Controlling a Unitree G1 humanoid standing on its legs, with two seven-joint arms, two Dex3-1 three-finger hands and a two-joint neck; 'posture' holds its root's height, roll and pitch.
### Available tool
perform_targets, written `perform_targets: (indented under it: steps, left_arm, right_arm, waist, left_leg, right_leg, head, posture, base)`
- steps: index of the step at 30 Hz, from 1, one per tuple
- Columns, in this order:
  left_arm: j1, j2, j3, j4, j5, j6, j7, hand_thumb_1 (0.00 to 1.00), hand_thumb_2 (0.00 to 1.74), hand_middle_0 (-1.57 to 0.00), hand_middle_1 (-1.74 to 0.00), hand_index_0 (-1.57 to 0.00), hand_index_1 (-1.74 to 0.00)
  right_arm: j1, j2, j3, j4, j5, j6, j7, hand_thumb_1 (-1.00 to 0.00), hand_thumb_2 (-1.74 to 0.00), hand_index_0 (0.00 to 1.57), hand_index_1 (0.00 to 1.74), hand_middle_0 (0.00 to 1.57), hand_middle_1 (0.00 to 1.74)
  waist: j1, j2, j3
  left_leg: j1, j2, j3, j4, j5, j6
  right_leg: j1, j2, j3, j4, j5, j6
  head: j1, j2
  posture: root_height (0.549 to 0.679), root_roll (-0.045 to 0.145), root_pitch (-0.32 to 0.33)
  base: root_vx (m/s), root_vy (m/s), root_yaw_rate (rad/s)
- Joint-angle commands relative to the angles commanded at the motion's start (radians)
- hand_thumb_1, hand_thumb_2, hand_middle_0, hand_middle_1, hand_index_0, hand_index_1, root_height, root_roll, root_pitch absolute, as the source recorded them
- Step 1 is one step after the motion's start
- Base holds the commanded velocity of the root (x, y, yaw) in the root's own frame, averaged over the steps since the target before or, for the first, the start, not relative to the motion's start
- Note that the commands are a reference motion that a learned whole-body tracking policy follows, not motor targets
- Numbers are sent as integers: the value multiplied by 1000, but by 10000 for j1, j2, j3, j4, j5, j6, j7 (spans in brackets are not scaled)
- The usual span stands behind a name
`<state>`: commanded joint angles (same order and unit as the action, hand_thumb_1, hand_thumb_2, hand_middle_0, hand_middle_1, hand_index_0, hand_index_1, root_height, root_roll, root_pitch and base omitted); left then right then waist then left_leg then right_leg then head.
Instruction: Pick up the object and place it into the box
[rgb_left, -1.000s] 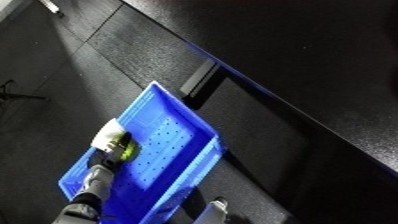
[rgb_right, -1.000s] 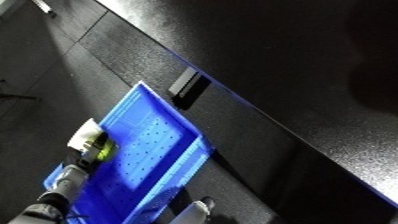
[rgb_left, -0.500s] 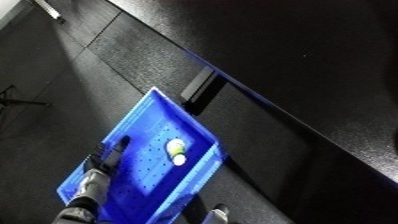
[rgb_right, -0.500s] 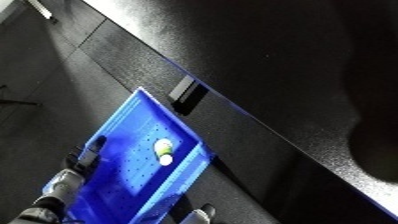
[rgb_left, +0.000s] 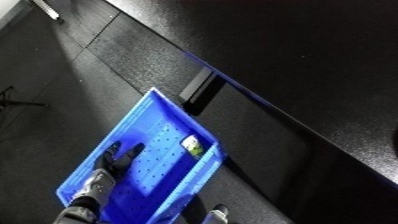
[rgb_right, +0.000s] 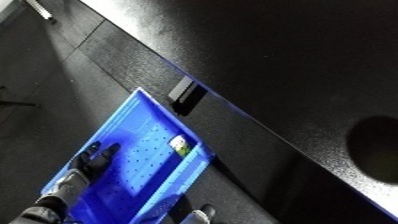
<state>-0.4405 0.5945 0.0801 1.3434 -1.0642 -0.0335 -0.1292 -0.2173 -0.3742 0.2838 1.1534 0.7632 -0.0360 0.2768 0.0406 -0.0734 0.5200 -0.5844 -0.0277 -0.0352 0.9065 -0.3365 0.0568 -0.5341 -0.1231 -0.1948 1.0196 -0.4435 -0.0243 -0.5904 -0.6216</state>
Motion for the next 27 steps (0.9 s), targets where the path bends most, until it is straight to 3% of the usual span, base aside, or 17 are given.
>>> perform_targets:
  steps: [5,7,9,16,22,25,27]
  left_arm:
    - [-70,-234,-543,-52,946,76,-697,0,0,0,0,0,0]
    - [-121,-474,-1253,-244,2509,-171,-1216,0,0,0,0,0,0]
    - [-134,-708,-1760,-421,3211,-178,-1620,0,0,0,0,0,0]
    - [-217,-1365,-2677,-820,3459,129,-2171,0,0,0,0,0,0]
    - [-80,-1594,-2914,-963,3686,216,-2697,0,0,0,0,0,0]
    - [43,-1625,-2940,-1031,3746,203,-2710,0,0,0,0,0,0]
    - [237,-1669,-2963,-1121,3779,165,-2674,0,0,0,0,0,0]
  right_arm:
    - [-227,-12,-26,146,0,-44,-74,0,0,0,0,0,0]
    - [-441,-30,-19,186,86,-60,-219,0,0,0,0,0,0]
    - [-601,-61,-29,186,160,-66,-339,0,0,0,0,0,0]
    - [-1070,-246,-335,387,84,-359,-398,0,0,0,0,0,0]
    - [-1304,-378,-570,447,-85,-605,-357,0,0,0,0,0,0]
    - [-1320,-404,-589,382,-166,-654,-338,0,0,0,0,0,0]
    - [-1343,-439,-592,309,-336,-694,-301,0,0,0,0,0,0]
  waist:
    - [-67,106,0]
    - [-124,207,0]
    - [-159,297,0]
    - [-393,585,0]
    - [-685,812,0]
    - [-778,868,0]
    - [-912,943,0]
  left_leg:
    - [124,9,52,-64,-21,-10]
    - [214,20,107,-133,-26,-12]
    - [275,27,146,-213,-11,-19]
    - [455,70,309,-313,-54,-45]
    - [509,81,518,-131,-279,27]
    - [506,84,608,-37,-384,68]
    - [525,105,743,73,-529,119]
  right_leg:
    - [43,-21,69,-113,111,56]
    - [34,-38,125,-198,222,115]
    - [28,-49,159,-263,297,151]
    - [-18,-112,354,-481,612,287]
    - [-198,-80,631,-620,889,392]
    - [-264,-39,731,-639,936,405]
    - [-323,38,851,-632,946,399]
  head:
    - [884,-183]
    - [1883,-478]
    - [2522,-739]
    - [5087,-1511]
    - [6905,-1611]
    - [7388,-1646]
    - [8081,-1665]
  posture:
    - [603,27,-11]
    - [604,26,-10]
    - [605,26,-9]
    - [608,27,-10]
    - [609,31,-11]
    - [609,32,-9]
    - [609,33,-6]
  base:
    - [-26,4,-116]
    - [-43,7,-124]
    - [-52,18,-152]
    - [-39,24,-118]
    - [-11,34,-186]
    - [-9,34,-263]
    - [-7,51,-297]
